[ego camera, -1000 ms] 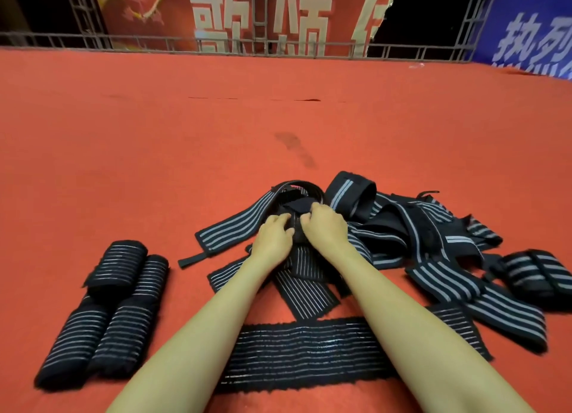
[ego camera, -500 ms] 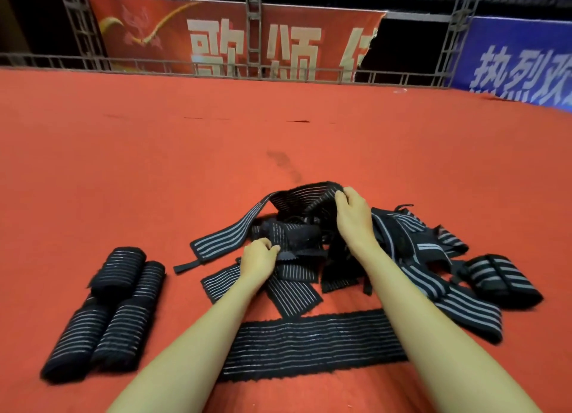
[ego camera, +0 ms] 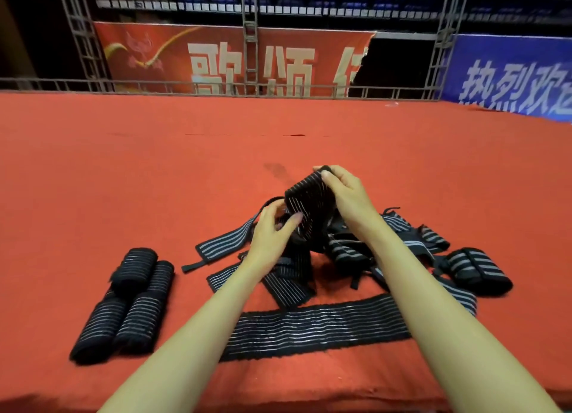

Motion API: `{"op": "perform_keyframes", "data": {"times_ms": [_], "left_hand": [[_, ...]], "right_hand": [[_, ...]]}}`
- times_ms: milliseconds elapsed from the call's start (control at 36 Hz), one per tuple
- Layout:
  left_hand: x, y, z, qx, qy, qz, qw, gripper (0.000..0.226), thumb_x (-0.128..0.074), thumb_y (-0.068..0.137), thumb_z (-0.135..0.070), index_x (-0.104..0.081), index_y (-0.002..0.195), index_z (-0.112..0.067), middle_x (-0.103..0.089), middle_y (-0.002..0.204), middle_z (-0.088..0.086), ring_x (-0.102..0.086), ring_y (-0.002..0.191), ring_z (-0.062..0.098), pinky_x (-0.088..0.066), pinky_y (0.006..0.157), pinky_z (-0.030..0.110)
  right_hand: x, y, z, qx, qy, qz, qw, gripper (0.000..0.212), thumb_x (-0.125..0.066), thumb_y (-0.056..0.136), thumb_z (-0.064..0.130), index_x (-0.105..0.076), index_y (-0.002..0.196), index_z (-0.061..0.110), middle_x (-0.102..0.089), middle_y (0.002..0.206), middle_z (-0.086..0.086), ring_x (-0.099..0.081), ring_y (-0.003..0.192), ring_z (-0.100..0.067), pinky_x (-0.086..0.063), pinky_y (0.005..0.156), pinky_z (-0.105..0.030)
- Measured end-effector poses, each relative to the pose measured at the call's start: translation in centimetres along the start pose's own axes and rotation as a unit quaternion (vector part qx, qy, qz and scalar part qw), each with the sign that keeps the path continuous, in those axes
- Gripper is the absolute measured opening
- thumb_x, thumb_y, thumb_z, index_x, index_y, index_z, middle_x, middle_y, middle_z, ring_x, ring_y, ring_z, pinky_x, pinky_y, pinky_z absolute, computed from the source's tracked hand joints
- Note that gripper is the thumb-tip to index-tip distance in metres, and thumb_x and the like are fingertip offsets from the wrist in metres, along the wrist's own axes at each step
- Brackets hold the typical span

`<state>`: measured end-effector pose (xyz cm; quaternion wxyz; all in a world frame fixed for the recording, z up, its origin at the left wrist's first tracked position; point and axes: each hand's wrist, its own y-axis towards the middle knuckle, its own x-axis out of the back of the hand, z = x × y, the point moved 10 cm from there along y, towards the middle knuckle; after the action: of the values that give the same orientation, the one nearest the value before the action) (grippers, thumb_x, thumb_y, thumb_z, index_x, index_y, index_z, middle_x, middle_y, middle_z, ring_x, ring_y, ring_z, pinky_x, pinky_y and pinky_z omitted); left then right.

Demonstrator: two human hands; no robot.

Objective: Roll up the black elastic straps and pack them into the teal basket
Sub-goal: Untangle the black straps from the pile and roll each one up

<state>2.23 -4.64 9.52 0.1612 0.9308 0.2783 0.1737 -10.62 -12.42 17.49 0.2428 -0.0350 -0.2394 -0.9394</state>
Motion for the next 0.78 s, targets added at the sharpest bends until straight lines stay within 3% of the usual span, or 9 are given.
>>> {"op": "perform_keyframes", "data": {"times_ms": [83,167,306,389,472,528,583,667,778], "left_hand": [[-0.1,-1.2,-2.1,-0.061,0.055,0.015,0.997,0.051,-0.073,0.080,-0.037,-0.048,0.123,-0.026,-0.053,0.116,-0.013,-0.054,0.108,0.001,-0.042,0.095,0.017],[-0.8,-2.4,-0.9,-0.011,0.046,0.032,0.998,0.059,-0.078,0.077,-0.025,-0.043,0.124,-0.021,-0.058,0.111,-0.008,-0.058,0.101,0.003,-0.044,0.091,0.016],[-0.2,-3.9,1.0,-0.030,0.154,0.014,0.987,0.010,-0.069,0.084,-0.016,-0.071,0.094,-0.020,-0.069,0.089,-0.014,-0.063,0.087,0.000,-0.049,0.088,0.026],[2.0,-4.1,2.6,0.000,0.201,-0.036,0.979,0.011,-0.065,0.087,-0.015,-0.071,0.094,-0.020,-0.070,0.092,-0.009,-0.064,0.088,0.009,-0.051,0.081,0.027],[5.2,-4.6,5.9,0.078,0.240,-0.062,0.966,0.011,-0.066,0.085,-0.013,-0.073,0.092,-0.019,-0.073,0.093,-0.003,-0.066,0.089,0.015,-0.051,0.078,0.026],[6.8,-4.9,7.6,0.108,0.236,-0.063,0.964,0.013,-0.067,0.083,-0.009,-0.075,0.090,-0.018,-0.074,0.092,0.000,-0.067,0.092,0.020,-0.050,0.085,0.030],[6.3,-4.7,7.9,0.113,0.245,-0.008,0.963,0.022,-0.064,0.085,-0.005,-0.073,0.103,-0.014,-0.073,0.099,0.001,-0.065,0.097,0.018,-0.046,0.086,0.023],[3.3,-4.3,6.5,0.100,0.242,0.111,0.959,0.039,-0.049,0.091,0.005,-0.062,0.125,-0.011,-0.062,0.117,0.001,-0.060,0.102,0.016,-0.043,0.074,0.009],[2.9,-3.2,1.4,0.035,0.212,0.073,0.974,0.033,-0.047,0.097,-0.007,-0.059,0.128,-0.010,-0.055,0.133,0.003,-0.048,0.125,0.016,-0.034,0.101,0.022]], "right_hand": [[0.4,-0.2,1.1,0.018,0.049,-0.022,0.998,0.023,-0.044,0.101,0.019,-0.057,0.082,0.013,-0.054,0.072,0.005,-0.050,0.069,-0.007,-0.040,0.065,-0.027],[0.3,-0.1,0.7,-0.016,0.112,-0.028,0.993,0.021,-0.046,0.101,0.018,-0.060,0.084,0.019,-0.061,0.078,0.003,-0.057,0.073,-0.012,-0.047,0.068,-0.030],[0.6,-0.8,-1.1,-0.065,0.109,-0.053,0.990,0.015,-0.050,0.099,0.018,-0.064,0.094,0.018,-0.067,0.091,-0.002,-0.066,0.084,-0.016,-0.055,0.080,-0.036],[3.1,-0.8,-1.6,-0.070,0.059,-0.126,0.988,0.015,-0.052,0.096,0.027,-0.064,0.101,0.019,-0.066,0.094,0.002,-0.062,0.093,-0.018,-0.049,0.092,-0.048],[5.6,-1.0,-1.5,-0.071,0.040,-0.176,0.981,0.016,-0.049,0.098,0.025,-0.062,0.090,0.021,-0.064,0.088,0.000,-0.060,0.087,-0.019,-0.050,0.086,-0.044],[5.7,-0.9,-1.3,-0.067,0.018,-0.154,0.986,0.017,-0.049,0.099,0.021,-0.065,0.096,0.016,-0.064,0.093,-0.002,-0.059,0.090,-0.018,-0.048,0.083,-0.038],[4.7,-1.0,-1.2,-0.071,-0.028,-0.095,0.993,0.020,-0.051,0.097,0.019,-0.065,0.106,0.008,-0.063,0.100,-0.003,-0.056,0.095,-0.016,-0.043,0.086,-0.031],[2.5,-2.0,-0.4,-0.067,-0.100,0.004,0.993,0.015,-0.051,0.095,0.017,-0.065,0.092,0.012,-0.061,0.104,-0.008,-0.054,0.092,-0.014,-0.040,0.085,-0.029],[1.0,-3.5,1.3,-0.059,-0.042,0.063,0.995,0.023,-0.044,0.091,0.010,-0.067,0.096,0.012,-0.061,0.112,-0.004,-0.053,0.091,-0.003,-0.039,0.082,-0.021]]}}
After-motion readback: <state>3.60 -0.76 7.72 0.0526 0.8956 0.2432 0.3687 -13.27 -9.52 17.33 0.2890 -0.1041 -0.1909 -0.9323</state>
